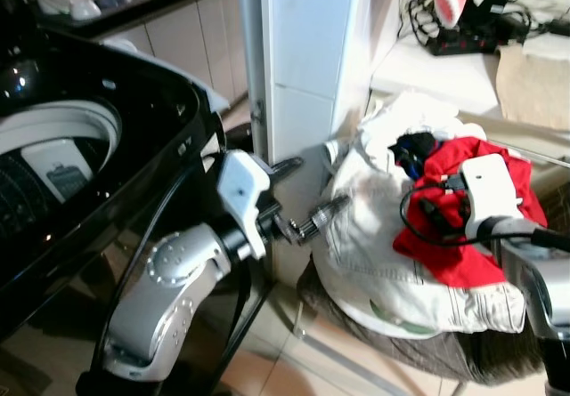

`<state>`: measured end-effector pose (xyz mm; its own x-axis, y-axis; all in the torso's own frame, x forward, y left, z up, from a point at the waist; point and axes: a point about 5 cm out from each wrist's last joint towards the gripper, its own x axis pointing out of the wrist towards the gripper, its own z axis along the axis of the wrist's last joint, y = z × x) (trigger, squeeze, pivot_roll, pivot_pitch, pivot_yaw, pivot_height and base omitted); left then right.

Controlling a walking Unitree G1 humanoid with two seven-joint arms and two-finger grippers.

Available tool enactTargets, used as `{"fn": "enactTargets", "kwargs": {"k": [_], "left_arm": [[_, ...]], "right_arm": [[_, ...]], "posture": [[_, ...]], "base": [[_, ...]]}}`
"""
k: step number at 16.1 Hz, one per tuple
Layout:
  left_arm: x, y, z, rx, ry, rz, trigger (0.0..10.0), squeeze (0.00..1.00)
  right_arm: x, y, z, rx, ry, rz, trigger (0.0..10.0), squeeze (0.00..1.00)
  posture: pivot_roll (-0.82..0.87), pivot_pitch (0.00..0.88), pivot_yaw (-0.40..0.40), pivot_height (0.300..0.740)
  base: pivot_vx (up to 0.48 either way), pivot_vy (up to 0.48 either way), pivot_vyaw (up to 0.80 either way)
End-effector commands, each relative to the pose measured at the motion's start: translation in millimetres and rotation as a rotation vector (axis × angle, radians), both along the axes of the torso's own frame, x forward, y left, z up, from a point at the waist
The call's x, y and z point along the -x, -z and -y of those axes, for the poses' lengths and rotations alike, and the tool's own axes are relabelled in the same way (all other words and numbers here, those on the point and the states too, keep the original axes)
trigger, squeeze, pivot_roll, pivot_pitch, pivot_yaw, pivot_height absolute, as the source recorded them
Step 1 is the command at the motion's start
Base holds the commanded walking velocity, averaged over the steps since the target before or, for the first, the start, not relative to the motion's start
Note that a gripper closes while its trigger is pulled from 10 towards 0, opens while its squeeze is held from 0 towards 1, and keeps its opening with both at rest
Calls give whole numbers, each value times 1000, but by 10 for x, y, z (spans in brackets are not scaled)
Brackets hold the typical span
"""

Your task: Clothes washing

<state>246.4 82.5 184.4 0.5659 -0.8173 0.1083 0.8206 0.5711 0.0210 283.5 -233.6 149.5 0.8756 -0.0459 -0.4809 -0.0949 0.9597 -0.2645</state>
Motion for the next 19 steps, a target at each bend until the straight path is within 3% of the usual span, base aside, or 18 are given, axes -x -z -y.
{"fn": "enactTargets", "kwargs": {"k": [1, 2, 3, 4, 5, 9, 15, 18, 19], "left_arm": [[25, -50, 28, -12, 50, 16, 10000, 0], [43, -50, 23, -19, 76, 19, 10000, 0], [64, -53, 18, -28, 98, 28, 10000, 0], [70, -44, 10, -44, 97, 29, 10000, 0], [77, -30, 9, -53, 103, 22, 10000, 0], [123, -25, 21, -51, 145, 11, 10000, 0], [112, -12, 5, -53, 119, 4, 10000, 0], [87, -4, -11, -45, 69, 1, 10000, 0], [24, 23, -37, -50, 2, -8, 10000, 0]], "right_arm": [[-26, 6, 20, 22, -10, -31, 10000, 1000], [-27, 47, 62, 48, -6, -74, 10000, 0], [-27, 70, 93, 62, -1, -87, 10000, 0], [-32, 79, 108, 80, -16, -85, 6706, 0], [-37, 94, 121, 93, -31, -87, 0, 0], [-31, 132, 124, 74, -34, -106, 0, 0], [-28, 84, 110, 45, -73, -85, 0, 0], [0, 34, 111, 14, -58, -69, 0, 0], [16, 11, 96, 7, -59, -62, 0, 0]], "posture": [[-120, 0, 34, 740], [-108, 0, 31, 740], [-108, 0, 31, 740], [-103, 0, 30, 740], [-97, 0, 29, 740], [-93, 0, 31, 740], [-97, 0, 29, 740], [-107, 0, 36, 740], [-110, 0, 39, 740]], "base": [[0, 0, 0], [0, 0, 0], [0, 0, 0], [0, 0, 0], [0, 0, 0], [0, 0, 0], [0, 0, 0], [0, 0, 0], [0, 0, 0]]}}
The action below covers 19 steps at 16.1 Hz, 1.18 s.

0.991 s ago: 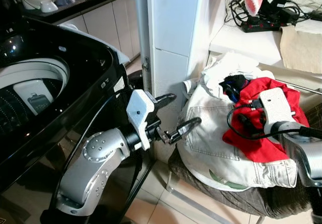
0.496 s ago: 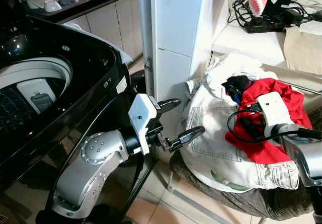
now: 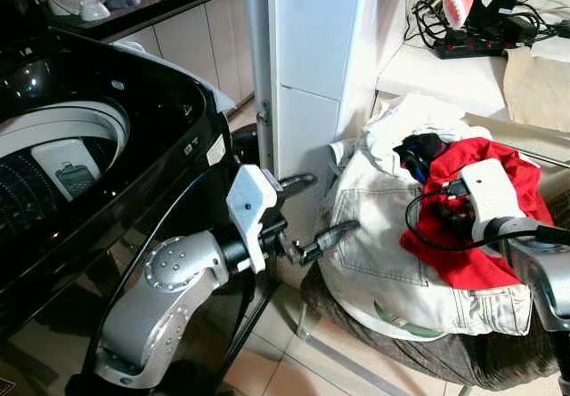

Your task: Clothes washing

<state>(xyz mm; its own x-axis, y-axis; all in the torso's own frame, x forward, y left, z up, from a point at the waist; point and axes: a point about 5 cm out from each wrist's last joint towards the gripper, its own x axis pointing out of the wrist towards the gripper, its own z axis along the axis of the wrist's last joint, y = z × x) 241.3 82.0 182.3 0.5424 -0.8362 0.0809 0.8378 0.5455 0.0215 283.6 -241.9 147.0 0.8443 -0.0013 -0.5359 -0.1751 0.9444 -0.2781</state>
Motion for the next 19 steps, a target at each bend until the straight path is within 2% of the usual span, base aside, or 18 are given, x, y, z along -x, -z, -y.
{"fn": "enactTargets", "kwargs": {"k": [1, 2, 4, 6, 8, 13, 15, 19], "left_arm": [[-49, 10, -57, 8, -54, -14, 10000, 0], [-82, 8, -50, 81, -95, -40, 10000, 0], [-63, 14, -24, 93, -107, -37, 10000, 0], [-49, 72, 15, 15, -106, -19, 10000, 0], [-50, 86, 4, -15, -106, -19, 10000, 0], [-50, 82, -54, -31, -134, -25, 10000, 0], [-54, 92, -93, -42, -165, -12, 10000, 0], [-130, 70, -157, -32, -232, -2, 10000, 0]], "right_arm": [[27, -24, 3, -20, 6, 5, 0, 0], [65, -32, -50, -77, 17, 17, 0, 0], [106, -18, -83, -86, 29, 17, 0, 0], [148, -20, -85, -95, 44, 28, 0, 0], [148, -62, -87, -86, 44, 55, 0, 0], [133, -98, -44, -64, 34, 48, 0, 0], [112, -170, -30, -68, 24, 69, 0, 0], [77, -575, 10, -118, -39, 159, 0, 0]], "posture": [[-114, 0, 43, 740], [-121, 0, 54, 740], [-127, 0, 64, 740], [-130, 0, 70, 740], [-128, 0, 69, 740], [-125, 0, 46, 740], [-137, 0, 54, 740], [-137, 0, 56, 740]], "base": [[0, 0, 0], [0, 0, 0], [0, 0, 0], [0, 0, 0], [0, 0, 0], [0, 0, 0], [0, 0, 0], [0, 0, 0]]}}
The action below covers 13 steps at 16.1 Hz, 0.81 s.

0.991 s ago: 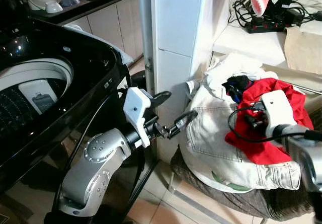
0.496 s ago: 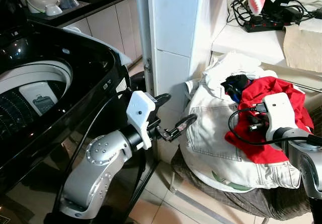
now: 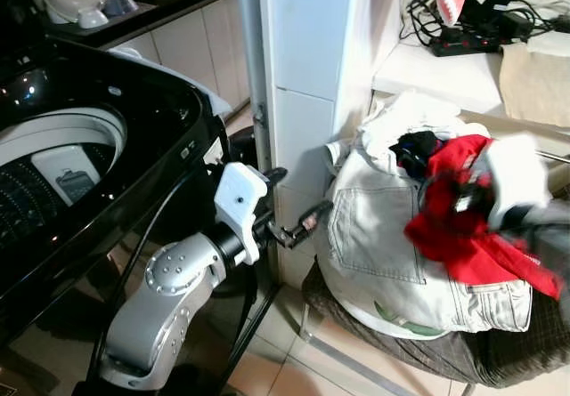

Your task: Clothes washing

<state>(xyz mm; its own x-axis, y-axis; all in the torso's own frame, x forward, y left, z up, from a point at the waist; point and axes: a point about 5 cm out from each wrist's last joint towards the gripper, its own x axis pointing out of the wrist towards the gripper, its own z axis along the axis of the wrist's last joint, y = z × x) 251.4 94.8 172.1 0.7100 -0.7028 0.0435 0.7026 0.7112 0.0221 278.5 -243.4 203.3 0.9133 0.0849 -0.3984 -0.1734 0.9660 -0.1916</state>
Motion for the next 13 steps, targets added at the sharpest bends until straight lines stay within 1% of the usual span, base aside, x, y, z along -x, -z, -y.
{"fn": "enactTargets", "kwargs": {"k": [1, 2, 3, 5, 6, 7, 8, 9, 10, 11, 12, 13], "left_arm": [[-66, -70, -52, 13, -31, 29, 10000, 0], [-107, -100, -65, 2, -34, 49, 10000, 0], [-124, -107, -68, -4, -35, 53, 10000, 0], [-195, -254, -23, 3, -7, 110, 10000, 0], [-219, -301, -13, 8, -7, 129, 10000, 0], [-238, -357, 3, 25, -8, 149, 10000, 0], [-247, -433, 29, 62, -5, 167, 10000, 0], [-246, -512, 66, 131, 30, 167, 10000, 0], [-257, -625, 104, 220, 47, 178, 10000, 1000], [-279, -732, 158, 276, 58, 200, 10000, 1000], [-301, -772, 195, 285, 61, 208, 10000, 1000], [-348, -795, 205, 258, 31, 238, 10000, 1000]], "right_arm": [[-7, -168, -21, -19, -33, 47, 0, 0], [-49, -389, -107, -68, -91, 110, 0, 0], [-63, -479, -148, -91, -117, 136, 0, 0], [-129, -961, -331, -203, -241, 281, 0, 0], [-155, -1099, -383, -266, -278, 313, 0, 0], [-173, -1206, -444, -300, -317, 335, 0, 0], [-188, -1283, -513, -345, -357, 351, 0, 0], [-198, -1336, -580, -384, -397, 359, 0, 0], [-206, -1374, -682, -458, -460, 351, 0, 0], [-224, -1370, -830, -532, -526, 323, 0, 0], [-221, -1357, -948, -565, -578, 298, 0, 0], [-179, -1370, -1088, -626, -675, 267, 0, 0]], "posture": [[-137, 0, 57, 740], [-142, 0, 74, 740], [-142, 0, 76, 740], [-131, 0, 67, 740], [-130, 0, 65, 740], [-124, 0, 60, 740], [-125, 0, 61, 740], [-126, 0, 62, 740], [-122, 0, 59, 740], [-122, 0, 62, 740], [-117, 0, 59, 740], [-114, 0, 56, 740]], "base": [[0, 0, 0], [0, 0, 0], [0, 0, 0], [0, 0, 0], [0, 0, 0], [0, 0, 0], [0, 0, 0], [0, 0, 0], [0, 0, 0], [0, 0, 0], [0, 0, 0], [0, 0, 0]]}}
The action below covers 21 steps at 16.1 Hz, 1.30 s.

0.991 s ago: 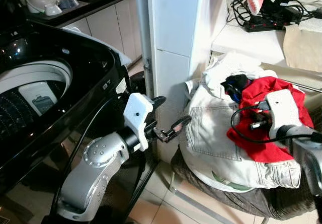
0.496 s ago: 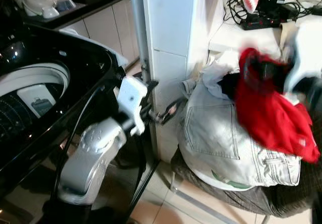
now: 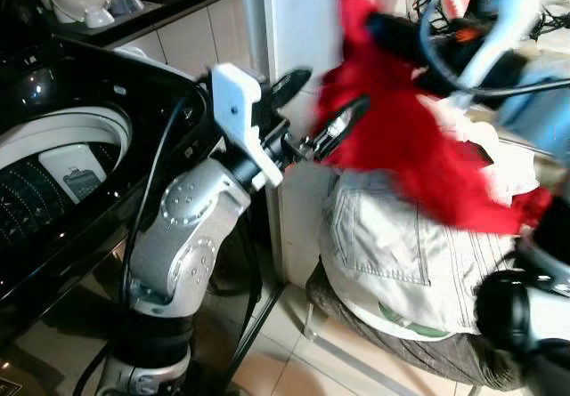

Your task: Clothes washing

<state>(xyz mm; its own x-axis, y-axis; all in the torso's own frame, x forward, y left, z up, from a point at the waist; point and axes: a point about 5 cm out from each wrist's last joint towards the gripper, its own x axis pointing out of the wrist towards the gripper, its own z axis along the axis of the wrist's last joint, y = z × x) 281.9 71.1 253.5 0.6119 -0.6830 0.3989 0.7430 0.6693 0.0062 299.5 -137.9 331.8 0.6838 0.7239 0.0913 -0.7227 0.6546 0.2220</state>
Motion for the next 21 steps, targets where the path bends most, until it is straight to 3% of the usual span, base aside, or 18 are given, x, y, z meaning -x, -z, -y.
{"fn": "enactTargets", "kwargs": {"k": [1, 4, 5, 6, 7, 8, 9, 10, 19, 21], "left_arm": [[-91, 19, -45, -25, -71, -8, 10000, 1000], [-156, 49, -98, -68, -186, -4, 10000, 1000], [-157, 73, -95, -85, -187, -5, 10000, 608], [-158, 108, -96, -116, -203, 0, 10000, 0], [-184, 195, -112, -162, -259, -21, 10000, 0], [-188, 202, -111, -135, -261, -36, 10000, 0], [-178, 183, -101, -105, -241, -41, 8941, 0], [-158, 164, -86, -76, -205, -50, 0, 0], [-165, 188, -187, -33, -222, -154, 0, 0], [-139, 211, -192, -62, -210, -155, 0, 0]], "right_arm": [[45, -90, -69, -34, -95, 5, 0, 0], [98, -79, -144, -80, -182, -29, 0, 0], [107, -80, -161, -94, -199, -32, 0, 0], [125, -80, -180, -106, -218, -36, 0, 0], [172, -77, -229, -116, -264, -43, 0, 0], [198, -71, -255, -111, -281, -52, 0, 0], [205, -69, -259, -105, -281, -55, 0, 0], [212, -65, -264, -97, -275, -59, 0, 0], [211, -40, -235, -92, -219, -74, 0, 0], [206, -24, -218, -96, -202, -79, 0, 0]], "posture": [[-112, 0, 53, 740], [-101, 0, 38, 740], [-101, 0, 38, 740], [-99, 0, 31, 740], [-98, 0, 25, 740], [-98, 0, 24, 740], [-95, 0, 20, 740], [-92, 0, 16, 740], [-89, 0, 37, 740], [-87, 0, 42, 740]], "base": [[0, 0, 0], [0, 0, 0], [0, 0, 0], [0, 0, 0], [0, 0, 0], [0, 0, 0], [0, 0, 0], [0, 0, 0], [0, 0, 0], [0, 0, 0]]}}
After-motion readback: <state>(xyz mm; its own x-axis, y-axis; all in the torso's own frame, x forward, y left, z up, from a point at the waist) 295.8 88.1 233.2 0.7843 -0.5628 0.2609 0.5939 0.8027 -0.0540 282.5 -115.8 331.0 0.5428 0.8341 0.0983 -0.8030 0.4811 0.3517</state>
